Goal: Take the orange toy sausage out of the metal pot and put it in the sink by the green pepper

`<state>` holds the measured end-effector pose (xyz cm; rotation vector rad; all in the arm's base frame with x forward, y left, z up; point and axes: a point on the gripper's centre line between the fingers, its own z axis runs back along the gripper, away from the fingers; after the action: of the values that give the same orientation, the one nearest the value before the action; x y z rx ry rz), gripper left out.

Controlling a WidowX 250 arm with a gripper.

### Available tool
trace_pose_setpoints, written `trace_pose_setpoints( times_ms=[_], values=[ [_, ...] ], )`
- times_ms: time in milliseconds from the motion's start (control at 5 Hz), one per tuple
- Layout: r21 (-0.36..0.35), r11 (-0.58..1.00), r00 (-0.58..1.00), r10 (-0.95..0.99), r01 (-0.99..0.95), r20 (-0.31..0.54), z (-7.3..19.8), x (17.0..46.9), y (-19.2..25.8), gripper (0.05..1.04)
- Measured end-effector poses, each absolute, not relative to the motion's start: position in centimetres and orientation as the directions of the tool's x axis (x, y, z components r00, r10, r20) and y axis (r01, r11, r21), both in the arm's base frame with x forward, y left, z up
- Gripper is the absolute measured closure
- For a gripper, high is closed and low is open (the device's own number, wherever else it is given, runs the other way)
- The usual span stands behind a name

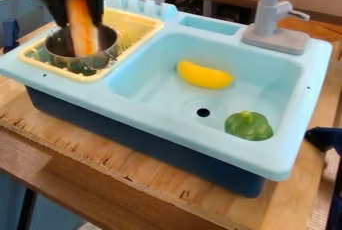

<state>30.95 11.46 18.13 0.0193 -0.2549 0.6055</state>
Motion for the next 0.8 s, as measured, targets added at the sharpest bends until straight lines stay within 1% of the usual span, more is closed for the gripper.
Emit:
trace_pose_setpoints(
  times_ms=[200, 400, 600, 800],
  values=[
    [-0.078, 0.822, 0.781, 0.562, -0.564, 0.271, 20.6, 29.1, 10.4, 0.442],
    [-0.141, 0.856, 0.815, 0.516, -0.497, 0.263, 20.9, 29.9, 7.8, 0.442],
    [-0.198, 0.911, 0.869, 0.405, -0.361, 0.283, 21.5, 31.9, 3.6, 0.442],
    [-0.229, 0.949, 0.923, 0.275, -0.216, 0.27, 19.8, 34.7, -0.5, 0.442]
  ],
)
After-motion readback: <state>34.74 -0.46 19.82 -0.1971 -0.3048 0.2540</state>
